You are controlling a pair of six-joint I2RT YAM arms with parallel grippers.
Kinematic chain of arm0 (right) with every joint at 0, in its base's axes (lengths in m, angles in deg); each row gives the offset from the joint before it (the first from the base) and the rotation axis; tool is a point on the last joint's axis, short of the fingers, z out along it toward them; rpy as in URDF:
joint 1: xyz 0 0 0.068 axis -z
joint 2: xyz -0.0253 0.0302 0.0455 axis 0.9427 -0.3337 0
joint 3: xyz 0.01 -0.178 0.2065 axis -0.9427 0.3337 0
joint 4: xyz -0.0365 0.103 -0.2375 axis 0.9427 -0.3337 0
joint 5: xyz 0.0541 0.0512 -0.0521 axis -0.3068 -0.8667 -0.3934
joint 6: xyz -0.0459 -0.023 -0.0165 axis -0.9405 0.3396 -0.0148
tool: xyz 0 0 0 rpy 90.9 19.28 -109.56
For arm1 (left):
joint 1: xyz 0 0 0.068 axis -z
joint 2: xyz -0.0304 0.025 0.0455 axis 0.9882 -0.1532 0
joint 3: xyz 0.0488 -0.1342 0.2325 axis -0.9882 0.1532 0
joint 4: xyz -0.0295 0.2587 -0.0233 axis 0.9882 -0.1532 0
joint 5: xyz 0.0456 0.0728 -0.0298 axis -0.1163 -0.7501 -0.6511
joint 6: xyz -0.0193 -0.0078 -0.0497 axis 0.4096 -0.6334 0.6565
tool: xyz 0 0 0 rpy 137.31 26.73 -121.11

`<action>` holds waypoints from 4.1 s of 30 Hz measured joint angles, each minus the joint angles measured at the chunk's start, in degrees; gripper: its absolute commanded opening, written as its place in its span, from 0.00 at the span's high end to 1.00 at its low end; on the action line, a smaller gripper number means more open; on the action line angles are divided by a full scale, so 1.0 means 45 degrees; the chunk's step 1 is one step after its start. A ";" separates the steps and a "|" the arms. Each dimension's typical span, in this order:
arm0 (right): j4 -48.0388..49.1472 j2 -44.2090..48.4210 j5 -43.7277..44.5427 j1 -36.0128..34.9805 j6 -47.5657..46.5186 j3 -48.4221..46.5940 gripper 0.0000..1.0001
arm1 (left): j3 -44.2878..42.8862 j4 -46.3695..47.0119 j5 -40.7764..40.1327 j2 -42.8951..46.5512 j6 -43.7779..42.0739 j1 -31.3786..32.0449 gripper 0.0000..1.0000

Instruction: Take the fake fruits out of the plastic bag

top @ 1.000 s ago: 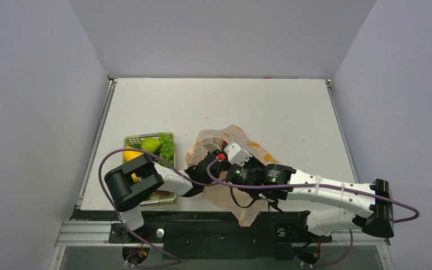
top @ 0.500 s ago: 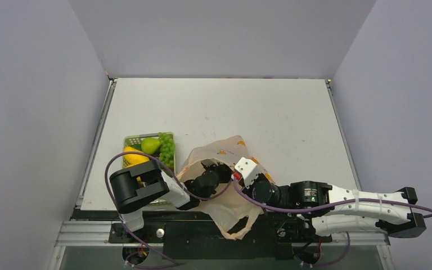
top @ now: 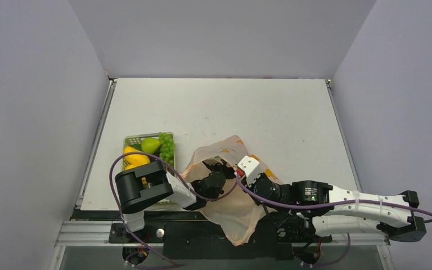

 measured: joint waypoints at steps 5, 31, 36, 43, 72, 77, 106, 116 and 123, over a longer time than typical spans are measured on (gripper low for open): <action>0.0000 -0.0068 -0.0029 0.0000 0.0000 0.0000 1.00 | -0.0253 0.0821 -0.1137 -0.0408 -0.0928 0.0019 0.24; -0.0355 0.0063 -0.0753 -0.0058 0.0243 -0.0107 1.00 | -0.5552 0.5226 0.0408 -0.6470 -0.3793 -0.0622 0.59; -0.1268 0.0053 -0.0515 -0.0185 0.1292 -0.0709 1.00 | -0.4580 0.5212 0.0403 -0.5770 -0.4177 -0.0656 0.65; -0.3546 -0.0073 0.0141 -0.0194 0.4085 -0.1132 1.00 | -0.1549 0.4736 0.0505 -0.2929 -0.4469 -0.0937 0.70; -0.3419 -0.1127 0.2030 0.1671 0.3507 -0.4503 1.00 | -0.1049 -0.3245 0.3993 0.1632 -0.0797 0.0306 0.92; -0.3468 -0.1418 0.2594 0.1676 0.3497 -0.5061 1.00 | -0.1773 -0.4896 0.2395 0.1423 -0.1953 0.1151 0.95; -0.3881 -0.0899 0.4556 0.1836 0.2477 -0.2982 1.00 | -0.0335 -0.6528 0.6708 0.8616 -0.0918 -0.0423 1.00; -0.2181 -0.1103 0.3643 0.1734 0.2268 -0.2098 1.00 | -0.1724 -0.6907 0.7791 0.8845 -0.1690 0.0432 1.00; -0.3274 -0.1579 0.5246 0.1739 0.3580 -0.2050 1.00 | -0.0748 -0.6810 0.5984 0.9680 -0.3400 0.0947 1.00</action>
